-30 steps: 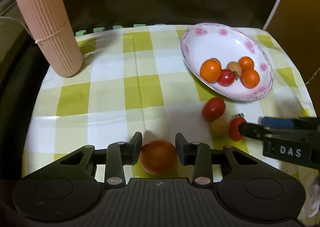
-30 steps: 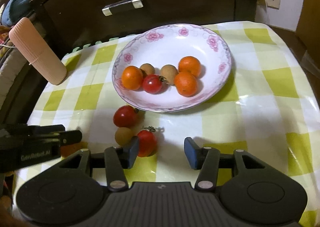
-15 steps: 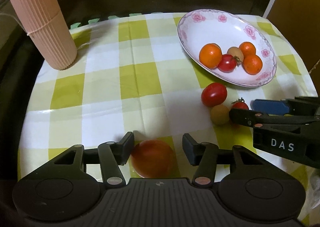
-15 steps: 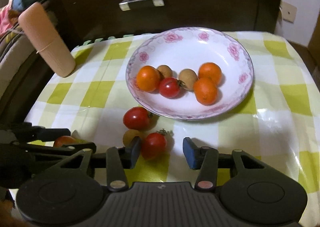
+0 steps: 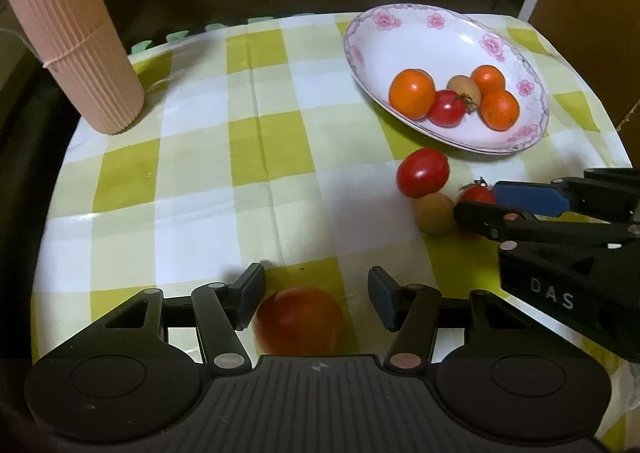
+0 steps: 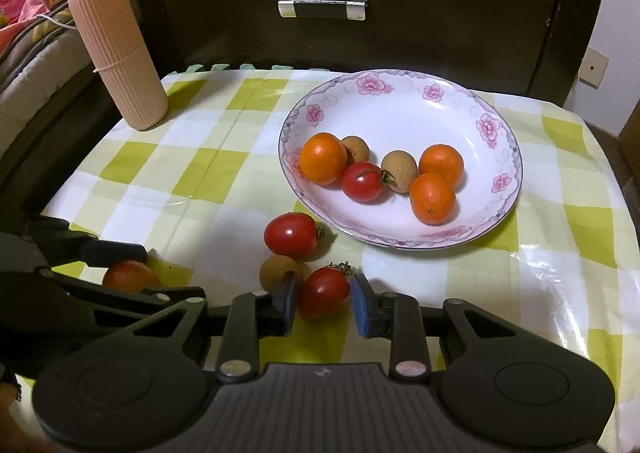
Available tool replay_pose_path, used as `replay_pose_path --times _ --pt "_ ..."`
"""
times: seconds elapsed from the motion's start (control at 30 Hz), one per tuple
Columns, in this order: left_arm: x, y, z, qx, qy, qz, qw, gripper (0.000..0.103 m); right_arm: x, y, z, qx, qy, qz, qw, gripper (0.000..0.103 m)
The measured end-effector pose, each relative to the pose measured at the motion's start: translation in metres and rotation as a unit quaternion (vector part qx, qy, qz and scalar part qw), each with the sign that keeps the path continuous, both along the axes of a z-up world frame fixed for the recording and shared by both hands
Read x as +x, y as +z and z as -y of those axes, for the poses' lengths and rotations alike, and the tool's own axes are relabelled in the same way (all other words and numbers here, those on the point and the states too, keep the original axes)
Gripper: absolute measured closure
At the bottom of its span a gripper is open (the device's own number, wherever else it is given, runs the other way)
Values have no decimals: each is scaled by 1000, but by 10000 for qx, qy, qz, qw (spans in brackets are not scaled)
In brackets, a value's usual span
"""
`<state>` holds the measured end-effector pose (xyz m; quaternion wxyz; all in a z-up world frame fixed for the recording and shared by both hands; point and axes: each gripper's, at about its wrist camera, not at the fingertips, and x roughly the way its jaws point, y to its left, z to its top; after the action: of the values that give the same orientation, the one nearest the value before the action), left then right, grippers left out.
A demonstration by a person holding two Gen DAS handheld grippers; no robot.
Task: Organize fruits
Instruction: 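Grasp a cherry tomato with the right tool while the left tool holds the large tomato, then carry the large tomato and cherry tomato over the bowl with both tools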
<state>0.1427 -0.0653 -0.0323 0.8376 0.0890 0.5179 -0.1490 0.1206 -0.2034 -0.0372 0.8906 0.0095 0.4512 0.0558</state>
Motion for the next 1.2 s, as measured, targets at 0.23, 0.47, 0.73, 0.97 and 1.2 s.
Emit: replay_pose_path --times 0.23,0.47,0.73,0.97,1.2 --pt "-2 0 2 17 -71 38 10000 39 0 0 1 26 -22 -12 10000 75" --pt "4 4 -10 -298 116 -100 9994 57 0 -1 6 247 -96 -94 9996 75" --pt "5 10 -21 -404 291 -143 9987 57 -3 3 3 271 -35 -45 9996 76" --pt "-2 6 -20 -219 223 -174 9994 38 -5 1 4 272 -54 -92 9996 76" --pt "-11 5 -12 39 67 -19 10000 51 -11 4 8 265 -86 -37 9996 76"
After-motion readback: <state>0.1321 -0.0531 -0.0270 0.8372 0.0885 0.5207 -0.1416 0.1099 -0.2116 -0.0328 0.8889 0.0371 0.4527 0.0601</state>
